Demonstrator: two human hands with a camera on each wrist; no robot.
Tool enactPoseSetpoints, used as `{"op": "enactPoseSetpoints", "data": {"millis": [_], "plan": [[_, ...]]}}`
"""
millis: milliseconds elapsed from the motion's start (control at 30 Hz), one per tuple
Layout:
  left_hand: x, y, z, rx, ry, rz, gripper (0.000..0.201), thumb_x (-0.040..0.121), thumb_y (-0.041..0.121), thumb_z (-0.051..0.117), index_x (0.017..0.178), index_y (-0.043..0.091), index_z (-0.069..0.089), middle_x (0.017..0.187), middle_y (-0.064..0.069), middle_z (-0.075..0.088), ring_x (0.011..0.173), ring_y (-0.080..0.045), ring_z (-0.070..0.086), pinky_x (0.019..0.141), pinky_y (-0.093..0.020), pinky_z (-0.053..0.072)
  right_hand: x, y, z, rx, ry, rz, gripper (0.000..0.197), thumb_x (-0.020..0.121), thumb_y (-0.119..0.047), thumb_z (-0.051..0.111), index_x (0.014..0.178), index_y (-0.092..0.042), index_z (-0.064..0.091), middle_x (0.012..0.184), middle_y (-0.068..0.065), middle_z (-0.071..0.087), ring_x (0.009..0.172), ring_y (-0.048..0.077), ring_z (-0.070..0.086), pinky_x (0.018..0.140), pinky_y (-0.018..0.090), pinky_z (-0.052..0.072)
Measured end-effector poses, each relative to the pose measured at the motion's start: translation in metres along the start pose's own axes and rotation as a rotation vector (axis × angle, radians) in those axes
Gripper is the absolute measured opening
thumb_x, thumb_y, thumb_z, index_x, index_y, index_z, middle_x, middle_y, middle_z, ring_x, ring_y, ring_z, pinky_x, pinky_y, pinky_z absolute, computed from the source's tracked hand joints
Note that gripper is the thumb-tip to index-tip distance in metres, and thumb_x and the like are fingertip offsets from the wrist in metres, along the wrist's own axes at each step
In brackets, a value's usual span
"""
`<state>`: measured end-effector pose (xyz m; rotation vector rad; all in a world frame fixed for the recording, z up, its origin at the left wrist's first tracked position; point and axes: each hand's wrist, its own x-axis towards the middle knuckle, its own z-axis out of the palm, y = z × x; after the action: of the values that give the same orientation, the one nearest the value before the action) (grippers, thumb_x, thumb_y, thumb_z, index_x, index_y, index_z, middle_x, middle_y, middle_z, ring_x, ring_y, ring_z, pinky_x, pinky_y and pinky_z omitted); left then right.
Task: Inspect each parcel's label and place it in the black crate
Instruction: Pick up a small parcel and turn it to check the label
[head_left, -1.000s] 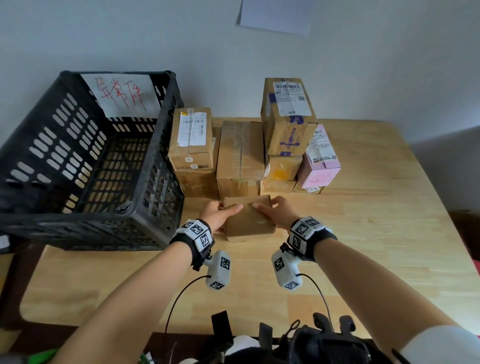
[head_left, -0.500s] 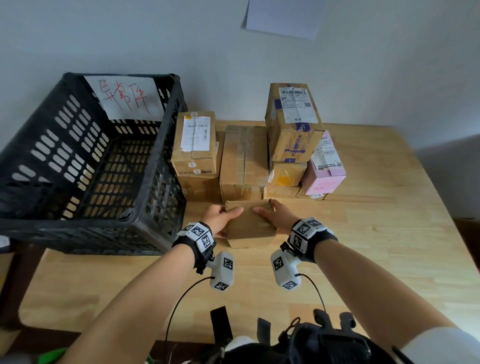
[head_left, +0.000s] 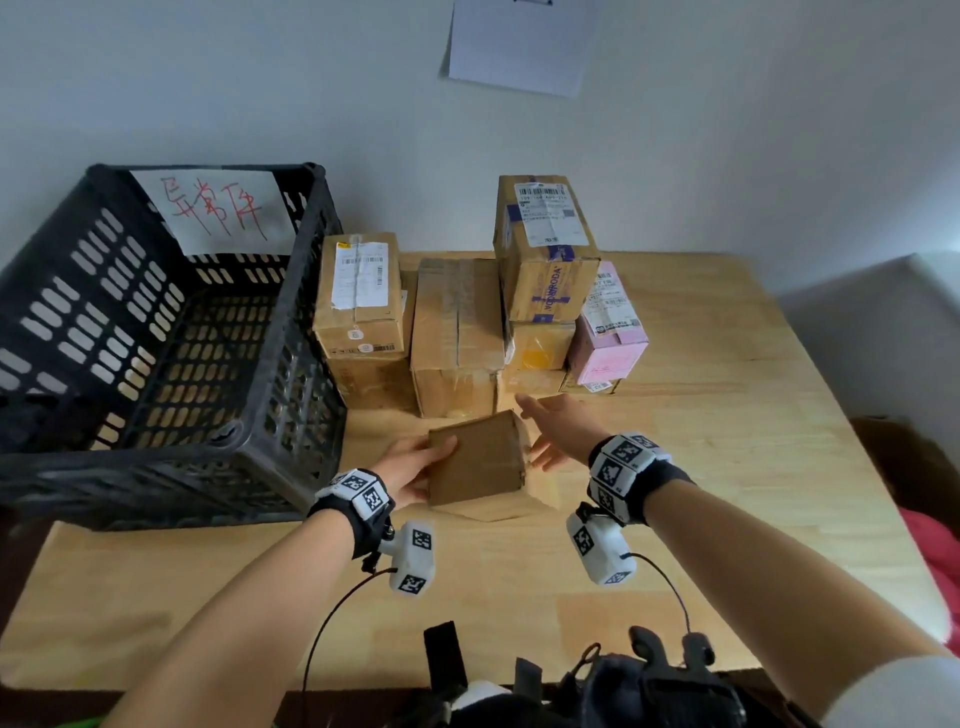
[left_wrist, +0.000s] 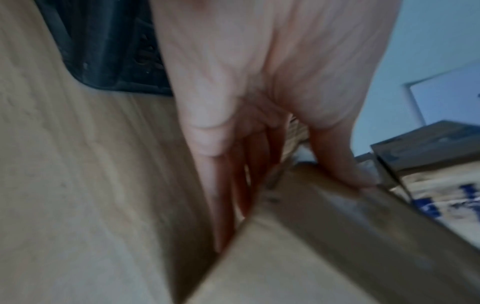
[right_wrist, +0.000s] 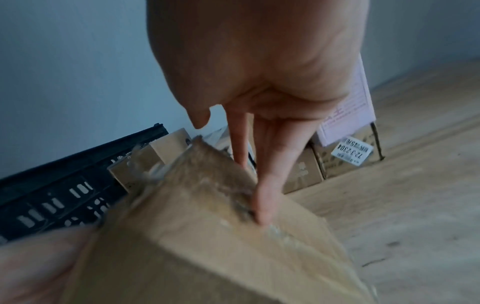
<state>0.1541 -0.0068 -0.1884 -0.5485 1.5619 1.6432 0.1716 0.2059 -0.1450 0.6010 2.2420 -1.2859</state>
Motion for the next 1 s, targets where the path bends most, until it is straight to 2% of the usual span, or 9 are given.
{"op": "enactPoseSetpoints", "data": {"millis": [100,233,333,433,533,667,767,867,1000], "plan": [[-0.004,-0.008,-0.003,-0.015,0.015,0.026,0.015,0.089,0.021,0.062,0.099,0.010,0.060,0.087,-0.008,0.061,0.078,-0.020,0.056,0.060,-0.034,0.053,-0.001,0.008,-0.003,0.113,-0.011,-0.015,0.031,0.097,-0.028,0.052,0.115,-0.004,0.059,0.077,0.013,0.069,0.058,0.018,0.069,0.061,0.032,0.060],[-0.001,-0.002,-0.025,0.139,0.177,0.108,0.037,0.090,0.020,0.063,0.124,0.009,0.053,0.109,-0.013,0.062,0.095,-0.029,0.059,0.083,-0.043,0.050,0.003,0.020,0.013,-0.009,-0.071,-0.068,0.022,0.092,-0.022,0.061,0.112,-0.012,0.063,0.086,0.007,0.069,0.067,0.013,0.066,0.065,0.031,0.060],[-0.002,0.000,-0.039,0.307,0.359,0.120,0.036,0.088,0.012,0.065,0.122,0.006,0.055,0.118,-0.016,0.060,0.105,-0.031,0.057,0.090,-0.045,0.051,-0.001,0.025,0.029,-0.229,-0.033,-0.062,0.042,0.084,-0.030,0.070,0.120,-0.016,0.053,0.096,0.007,0.064,0.072,0.016,0.059,0.061,0.029,0.053],[-0.007,-0.003,-0.042,0.453,0.405,0.081,0.024,0.092,0.006,0.054,0.114,0.002,0.059,0.108,-0.018,0.065,0.095,-0.031,0.061,0.083,-0.044,0.053,-0.002,0.024,0.042,-0.516,0.060,-0.083,0.076,0.074,-0.050,0.073,0.132,-0.013,0.040,0.125,0.014,0.047,0.107,0.028,0.052,0.087,0.037,0.048],[-0.008,-0.005,-0.040,0.222,0.333,0.044,0.029,0.095,0.017,0.051,0.114,-0.002,0.059,0.098,-0.019,0.063,0.085,-0.030,0.060,0.082,-0.045,0.049,0.003,0.018,0.052,-0.581,0.022,-0.029,0.098,0.075,-0.052,0.071,0.145,-0.007,0.020,0.137,0.021,0.037,0.126,0.037,0.041,0.101,0.043,0.043],[-0.002,-0.007,-0.037,0.143,0.104,-0.112,0.070,0.076,0.055,0.069,0.129,0.015,0.047,0.127,-0.014,0.051,0.118,-0.032,0.049,0.101,-0.052,0.039,0.012,0.019,0.055,-0.443,-0.045,0.050,0.096,0.080,-0.042,0.072,0.146,-0.001,0.016,0.140,0.020,0.043,0.127,0.033,0.045,0.100,0.036,0.043],[0.010,-0.022,-0.036,0.380,0.155,-0.101,0.086,0.066,0.049,0.080,0.130,0.005,0.042,0.121,-0.015,0.055,0.113,-0.032,0.053,0.094,-0.050,0.048,0.014,0.024,0.051,-0.358,-0.023,0.089,0.086,0.081,-0.038,0.073,0.142,-0.002,0.025,0.136,0.017,0.047,0.124,0.030,0.048,0.095,0.035,0.046],[0.023,-0.030,-0.041,0.458,0.210,-0.054,0.066,0.066,0.041,0.082,0.110,-0.001,0.055,0.075,-0.010,0.059,0.072,-0.026,0.058,0.081,-0.044,0.053,0.018,0.032,0.048,-0.358,-0.039,0.119,0.067,0.080,-0.041,0.072,0.129,-0.004,0.047,0.122,0.012,0.060,0.111,0.027,0.059,0.089,0.032,0.051],[0.032,-0.027,-0.044,0.535,0.203,-0.067,0.079,0.043,0.053,0.084,0.102,0.007,0.057,0.085,-0.014,0.065,0.086,-0.032,0.063,0.085,-0.054,0.053,0.022,0.036,0.046,-0.310,-0.044,0.164,0.065,0.077,-0.045,0.073,0.123,-0.005,0.052,0.117,0.011,0.063,0.106,0.026,0.061,0.089,0.035,0.052]]}}
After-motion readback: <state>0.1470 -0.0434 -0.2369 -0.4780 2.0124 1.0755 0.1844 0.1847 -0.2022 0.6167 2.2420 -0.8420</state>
